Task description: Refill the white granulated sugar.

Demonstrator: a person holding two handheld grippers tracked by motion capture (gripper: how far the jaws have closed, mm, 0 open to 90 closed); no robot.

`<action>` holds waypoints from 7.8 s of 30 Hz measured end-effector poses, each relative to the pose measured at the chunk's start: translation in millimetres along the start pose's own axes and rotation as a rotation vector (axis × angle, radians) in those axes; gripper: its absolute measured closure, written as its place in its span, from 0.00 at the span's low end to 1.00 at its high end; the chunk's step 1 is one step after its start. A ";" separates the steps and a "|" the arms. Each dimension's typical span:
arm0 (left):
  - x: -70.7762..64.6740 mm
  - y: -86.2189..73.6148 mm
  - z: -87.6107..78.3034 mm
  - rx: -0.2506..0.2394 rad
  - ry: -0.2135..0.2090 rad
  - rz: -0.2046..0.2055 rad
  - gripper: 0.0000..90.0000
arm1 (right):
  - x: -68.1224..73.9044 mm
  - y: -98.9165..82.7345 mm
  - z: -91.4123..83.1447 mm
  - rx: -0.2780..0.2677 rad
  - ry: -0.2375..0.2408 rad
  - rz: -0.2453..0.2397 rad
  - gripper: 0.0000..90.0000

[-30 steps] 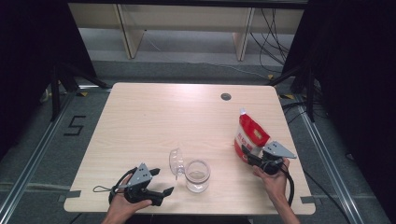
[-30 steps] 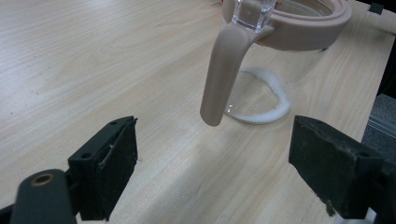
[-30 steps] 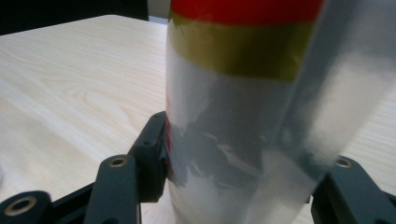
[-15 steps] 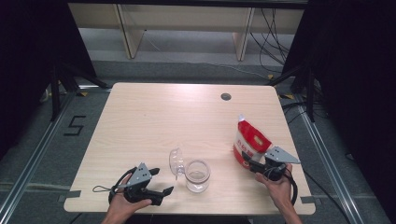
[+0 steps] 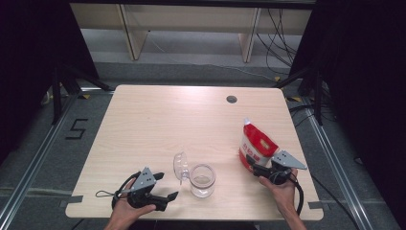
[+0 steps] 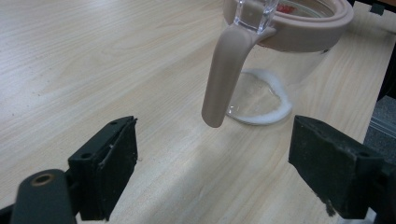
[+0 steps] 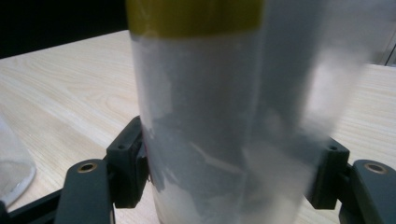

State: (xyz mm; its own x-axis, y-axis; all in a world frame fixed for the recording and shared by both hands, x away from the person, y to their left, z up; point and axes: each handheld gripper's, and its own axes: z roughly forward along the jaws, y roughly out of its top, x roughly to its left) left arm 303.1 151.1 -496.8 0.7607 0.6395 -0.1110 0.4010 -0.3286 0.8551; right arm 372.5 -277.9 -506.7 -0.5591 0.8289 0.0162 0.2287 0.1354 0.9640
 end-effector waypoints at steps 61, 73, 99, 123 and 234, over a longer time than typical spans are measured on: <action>-1.5 -0.2 -0.4 -0.011 -0.008 -0.005 0.17 | 4.6 -1.8 2.7 -0.010 0.058 -0.050 0.52; 0.8 0.3 -1.0 -0.004 -0.003 0.028 0.18 | 18.7 11.1 -6.9 0.005 0.013 -0.353 0.53; 1.2 0.5 -1.7 -0.010 0.004 0.003 0.18 | 71.1 40.6 -48.9 -0.017 -0.064 -0.903 0.53; 1.7 0.8 -1.5 -0.008 0.005 0.004 0.18 | 97.2 41.9 -52.1 0.049 -0.164 -1.402 0.54; 1.1 1.9 -0.9 -0.001 -0.007 0.008 0.17 | 110.6 42.9 -43.4 0.104 -0.244 -1.839 0.58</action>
State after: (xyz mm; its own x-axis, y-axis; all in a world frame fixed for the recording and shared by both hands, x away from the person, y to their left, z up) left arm 304.2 151.8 -494.9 0.7675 0.6319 -0.1079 0.3946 -0.3332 0.8563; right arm 285.8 -204.0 -452.1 -0.0191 -0.3315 -0.9432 -0.4095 0.8632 -0.2951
